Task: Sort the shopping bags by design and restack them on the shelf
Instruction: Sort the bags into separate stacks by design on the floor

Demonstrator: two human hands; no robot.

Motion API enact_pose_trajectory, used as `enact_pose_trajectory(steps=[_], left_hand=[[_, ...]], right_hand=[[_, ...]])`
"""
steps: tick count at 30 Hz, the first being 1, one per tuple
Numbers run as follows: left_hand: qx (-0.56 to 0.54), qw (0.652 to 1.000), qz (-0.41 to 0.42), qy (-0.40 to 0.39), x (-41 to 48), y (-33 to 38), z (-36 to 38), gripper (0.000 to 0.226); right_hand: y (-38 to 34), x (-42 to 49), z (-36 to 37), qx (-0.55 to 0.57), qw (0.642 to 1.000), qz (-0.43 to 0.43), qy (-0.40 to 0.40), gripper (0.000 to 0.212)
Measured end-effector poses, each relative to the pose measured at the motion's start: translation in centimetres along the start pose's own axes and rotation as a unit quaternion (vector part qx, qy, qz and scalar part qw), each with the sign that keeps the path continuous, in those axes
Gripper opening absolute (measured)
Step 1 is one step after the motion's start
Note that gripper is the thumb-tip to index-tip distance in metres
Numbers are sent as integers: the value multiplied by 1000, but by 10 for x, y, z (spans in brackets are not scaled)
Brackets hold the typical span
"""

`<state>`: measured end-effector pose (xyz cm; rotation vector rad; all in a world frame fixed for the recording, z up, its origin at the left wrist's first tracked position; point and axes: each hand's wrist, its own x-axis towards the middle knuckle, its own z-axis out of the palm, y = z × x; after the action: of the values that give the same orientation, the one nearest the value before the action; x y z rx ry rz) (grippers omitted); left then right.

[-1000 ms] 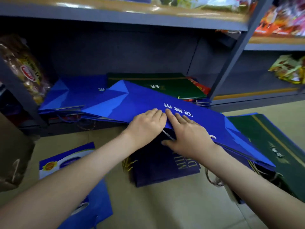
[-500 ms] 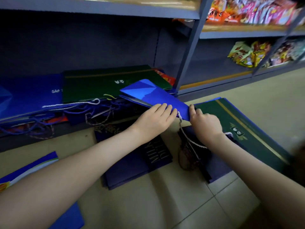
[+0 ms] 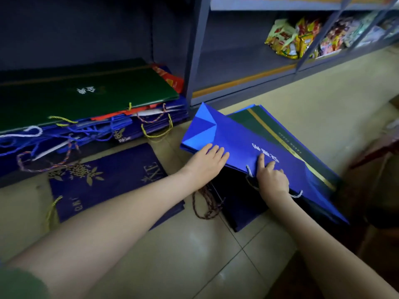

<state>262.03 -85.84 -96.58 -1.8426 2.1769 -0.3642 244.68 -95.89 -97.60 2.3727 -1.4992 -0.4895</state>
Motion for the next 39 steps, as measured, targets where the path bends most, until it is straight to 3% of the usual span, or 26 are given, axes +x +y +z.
enact_pose_trajectory(steps=[3, 8, 12, 15, 18, 25, 29, 33, 36, 39], left_hand=[[-4, 1000, -18, 0, 26, 10, 13, 59], [-57, 995, -76, -13, 63, 14, 28, 52], [-135, 984, -107, -37, 78, 22, 41, 73], [-171, 974, -134, -68, 83, 31, 61, 84], [-181, 967, -133, -118, 84, 40, 86, 77], [-203, 958, -57, -196, 79, 64, 120, 67], [-239, 943, -80, -218, 72, 71, 133, 65], [-335, 904, -187, -187, 56, 77, 142, 74], [-379, 869, -260, -185, 39, 79, 151, 80], [-360, 877, -240, -210, 22, 74, 159, 81]], right_hand=[[0, 22, 14, 44, 998, 15, -34, 73], [1, 64, 25, 93, 990, 53, -93, 72], [7, 90, 33, 118, 986, 73, -92, 83], [11, 91, 55, 126, 990, -33, -59, 82], [21, 77, 92, 133, 976, -140, -100, 82], [26, 86, 134, 124, 980, -99, -119, 83], [25, 98, 131, 156, 982, -41, -101, 81], [-10, 71, 128, 175, 967, -179, -41, 69], [-49, 28, 130, 225, 933, -259, -106, 80], [-68, 7, 140, 199, 936, -263, -121, 90]])
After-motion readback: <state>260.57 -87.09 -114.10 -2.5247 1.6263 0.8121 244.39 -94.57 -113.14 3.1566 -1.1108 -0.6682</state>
